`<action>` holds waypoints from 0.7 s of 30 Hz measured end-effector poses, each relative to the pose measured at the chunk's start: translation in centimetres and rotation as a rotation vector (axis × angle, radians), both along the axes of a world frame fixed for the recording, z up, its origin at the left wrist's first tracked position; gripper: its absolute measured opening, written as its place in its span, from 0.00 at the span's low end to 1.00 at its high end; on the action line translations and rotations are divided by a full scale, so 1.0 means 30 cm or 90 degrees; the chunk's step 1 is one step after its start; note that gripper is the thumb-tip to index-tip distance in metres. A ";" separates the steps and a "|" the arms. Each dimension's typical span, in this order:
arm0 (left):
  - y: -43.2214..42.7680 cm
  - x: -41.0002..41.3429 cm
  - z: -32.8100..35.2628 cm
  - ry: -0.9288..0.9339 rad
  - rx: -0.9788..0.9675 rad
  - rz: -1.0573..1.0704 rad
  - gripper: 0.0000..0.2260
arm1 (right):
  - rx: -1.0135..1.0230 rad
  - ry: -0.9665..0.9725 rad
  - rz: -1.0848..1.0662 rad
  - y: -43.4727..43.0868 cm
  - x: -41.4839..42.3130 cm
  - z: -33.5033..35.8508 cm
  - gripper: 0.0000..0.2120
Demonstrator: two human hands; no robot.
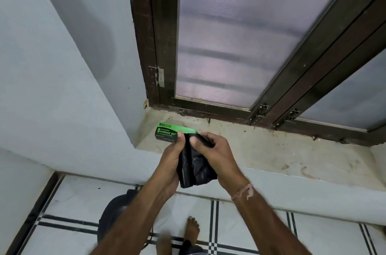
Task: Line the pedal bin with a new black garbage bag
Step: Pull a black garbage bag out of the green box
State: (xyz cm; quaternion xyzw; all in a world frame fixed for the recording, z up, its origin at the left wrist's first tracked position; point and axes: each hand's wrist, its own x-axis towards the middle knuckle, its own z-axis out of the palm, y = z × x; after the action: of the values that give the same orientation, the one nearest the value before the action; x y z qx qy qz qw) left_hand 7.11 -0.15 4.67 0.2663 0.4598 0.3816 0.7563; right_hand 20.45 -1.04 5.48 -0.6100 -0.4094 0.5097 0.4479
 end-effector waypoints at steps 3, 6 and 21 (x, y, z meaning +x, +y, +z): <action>0.003 -0.004 -0.006 0.009 -0.005 0.006 0.27 | 0.000 -0.012 -0.037 0.003 -0.004 -0.030 0.14; 0.001 -0.008 -0.014 0.015 -0.007 -0.003 0.28 | -0.022 0.047 -0.089 0.003 -0.002 -0.037 0.10; -0.003 -0.018 -0.021 0.013 0.000 -0.012 0.27 | -0.048 0.028 -0.048 0.001 -0.015 -0.021 0.11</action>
State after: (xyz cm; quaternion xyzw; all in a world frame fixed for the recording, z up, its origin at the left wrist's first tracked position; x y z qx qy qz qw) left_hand 6.56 -0.23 4.04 0.2741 0.4649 0.3717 0.7554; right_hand 20.00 -1.00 4.84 -0.6302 -0.3568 0.5208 0.4519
